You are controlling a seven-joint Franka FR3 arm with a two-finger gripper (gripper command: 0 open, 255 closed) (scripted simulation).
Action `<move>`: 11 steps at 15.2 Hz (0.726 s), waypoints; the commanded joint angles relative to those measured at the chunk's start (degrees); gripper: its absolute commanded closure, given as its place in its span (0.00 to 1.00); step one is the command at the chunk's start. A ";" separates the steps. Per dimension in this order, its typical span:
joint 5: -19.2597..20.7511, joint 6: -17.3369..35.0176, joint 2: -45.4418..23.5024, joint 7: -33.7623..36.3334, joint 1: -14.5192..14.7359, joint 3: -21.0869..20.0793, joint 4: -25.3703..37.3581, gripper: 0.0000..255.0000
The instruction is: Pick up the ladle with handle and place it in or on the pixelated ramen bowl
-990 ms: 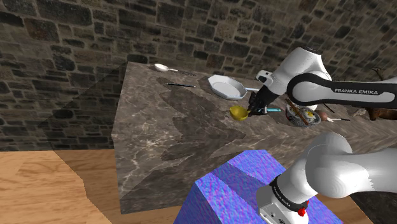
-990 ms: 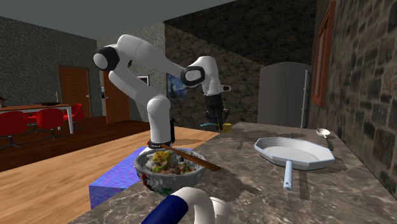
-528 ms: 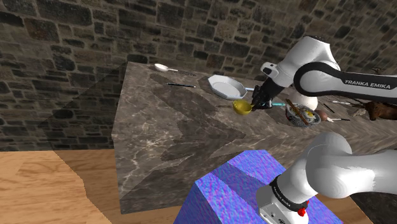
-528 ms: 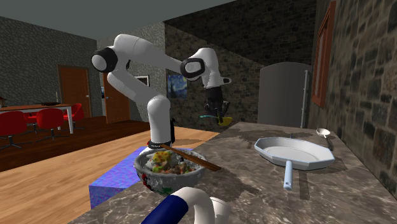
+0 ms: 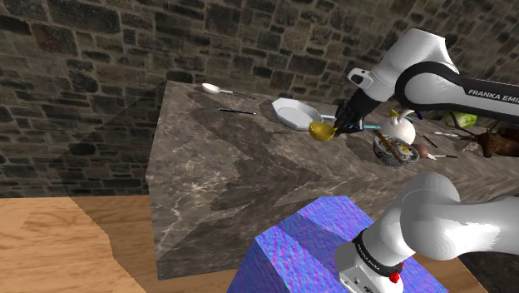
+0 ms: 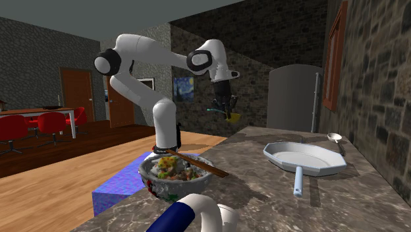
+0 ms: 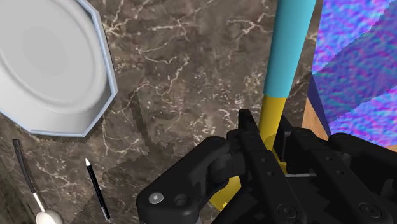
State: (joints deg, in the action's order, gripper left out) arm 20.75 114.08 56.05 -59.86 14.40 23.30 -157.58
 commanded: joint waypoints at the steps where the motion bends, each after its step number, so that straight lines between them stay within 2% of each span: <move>1: -0.48 -1.67 0.09 -0.23 0.22 -0.37 1.60 1.00; 5: -1.34 -4.26 0.14 -0.35 0.66 -1.21 4.17 1.00; 11: 3.68 -7.43 3.25 -9.24 -4.18 6.20 5.68 1.00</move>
State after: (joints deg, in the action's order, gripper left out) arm 23.78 107.69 58.39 -67.69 11.05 28.68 -152.21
